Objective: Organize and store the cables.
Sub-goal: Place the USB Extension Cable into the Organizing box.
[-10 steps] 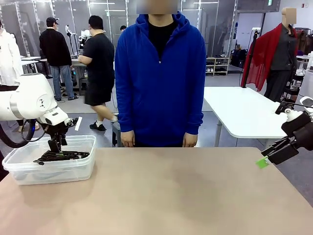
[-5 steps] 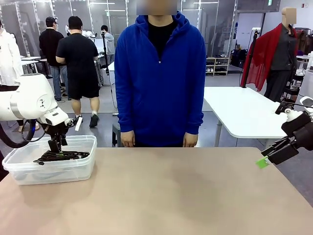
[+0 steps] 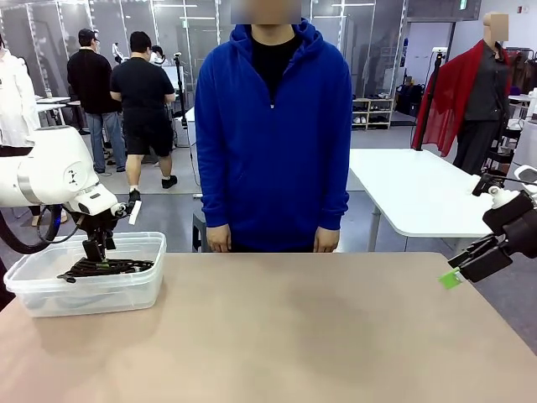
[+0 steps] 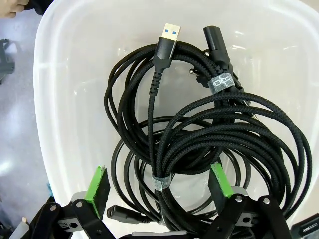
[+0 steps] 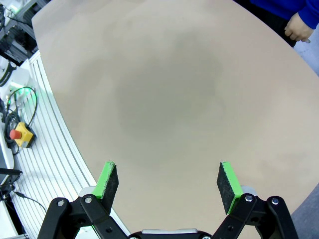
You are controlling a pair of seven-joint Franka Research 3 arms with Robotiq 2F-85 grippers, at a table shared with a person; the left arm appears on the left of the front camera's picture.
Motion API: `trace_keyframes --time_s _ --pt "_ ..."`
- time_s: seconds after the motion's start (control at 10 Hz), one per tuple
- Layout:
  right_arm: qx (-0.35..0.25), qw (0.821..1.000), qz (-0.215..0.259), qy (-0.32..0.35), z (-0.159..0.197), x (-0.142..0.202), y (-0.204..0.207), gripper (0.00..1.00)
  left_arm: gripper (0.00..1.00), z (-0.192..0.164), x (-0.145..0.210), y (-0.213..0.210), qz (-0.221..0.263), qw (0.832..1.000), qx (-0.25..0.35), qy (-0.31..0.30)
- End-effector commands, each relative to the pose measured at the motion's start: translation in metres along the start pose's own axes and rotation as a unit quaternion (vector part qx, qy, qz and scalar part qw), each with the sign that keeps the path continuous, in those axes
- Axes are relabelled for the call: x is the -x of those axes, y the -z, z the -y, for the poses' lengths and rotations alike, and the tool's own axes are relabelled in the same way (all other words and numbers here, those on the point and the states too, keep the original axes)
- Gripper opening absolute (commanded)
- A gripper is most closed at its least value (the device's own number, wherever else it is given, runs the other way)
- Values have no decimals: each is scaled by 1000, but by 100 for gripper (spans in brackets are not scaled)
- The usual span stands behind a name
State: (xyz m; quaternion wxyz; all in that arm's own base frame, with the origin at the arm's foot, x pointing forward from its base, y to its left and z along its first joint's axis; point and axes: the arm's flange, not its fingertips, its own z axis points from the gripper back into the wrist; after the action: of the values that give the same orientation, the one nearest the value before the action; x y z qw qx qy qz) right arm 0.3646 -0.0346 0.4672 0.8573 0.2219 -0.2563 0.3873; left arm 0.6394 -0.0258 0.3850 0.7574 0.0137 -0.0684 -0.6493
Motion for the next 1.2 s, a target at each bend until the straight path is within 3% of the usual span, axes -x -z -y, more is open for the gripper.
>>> trace_keyframes --time_s 0.0,1.1 --pt "-1 1000 -1 -1 -1 0 -1 100 100 0 1 0 0 1000 0 -1" --pt "-1 1000 -1 -1 -1 0 -1 100 100 0 1 0 0 1000 0 -1"
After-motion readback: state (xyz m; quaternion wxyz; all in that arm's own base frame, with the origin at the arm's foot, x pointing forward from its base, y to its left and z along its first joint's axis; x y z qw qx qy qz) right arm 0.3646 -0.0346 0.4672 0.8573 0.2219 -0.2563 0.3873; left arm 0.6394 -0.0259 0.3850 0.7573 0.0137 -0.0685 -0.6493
